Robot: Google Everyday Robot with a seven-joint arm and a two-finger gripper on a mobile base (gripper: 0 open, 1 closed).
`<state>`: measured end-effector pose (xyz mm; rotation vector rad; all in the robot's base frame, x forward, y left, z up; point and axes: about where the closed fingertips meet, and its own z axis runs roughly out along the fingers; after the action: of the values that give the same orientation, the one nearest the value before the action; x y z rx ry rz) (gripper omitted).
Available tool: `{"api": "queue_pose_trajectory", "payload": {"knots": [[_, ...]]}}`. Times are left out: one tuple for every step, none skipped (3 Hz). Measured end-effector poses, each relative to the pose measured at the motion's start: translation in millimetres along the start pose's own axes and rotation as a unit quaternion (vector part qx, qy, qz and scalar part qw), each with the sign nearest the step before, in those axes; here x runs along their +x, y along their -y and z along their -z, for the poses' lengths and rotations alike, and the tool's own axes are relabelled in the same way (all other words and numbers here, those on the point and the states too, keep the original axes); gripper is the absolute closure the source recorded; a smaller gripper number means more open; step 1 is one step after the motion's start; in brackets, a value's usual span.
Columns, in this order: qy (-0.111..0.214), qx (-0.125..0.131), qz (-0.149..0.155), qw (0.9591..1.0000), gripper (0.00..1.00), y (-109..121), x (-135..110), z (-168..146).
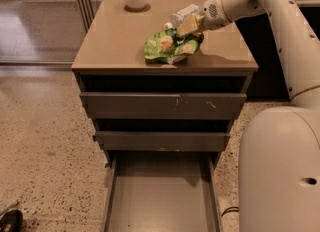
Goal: Pick green rice chip bag from bottom drawer and place on counter
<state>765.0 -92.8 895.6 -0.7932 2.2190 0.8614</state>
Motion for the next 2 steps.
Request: {"api": "queue_pose_trajectory", "payload": {"knots": [[0.000,0.000,0.000,1.0000,0.11,0.0,0.0,0.0],[0.000,0.000,0.000,1.0000,0.00,0.0,0.0,-0.1]]}}
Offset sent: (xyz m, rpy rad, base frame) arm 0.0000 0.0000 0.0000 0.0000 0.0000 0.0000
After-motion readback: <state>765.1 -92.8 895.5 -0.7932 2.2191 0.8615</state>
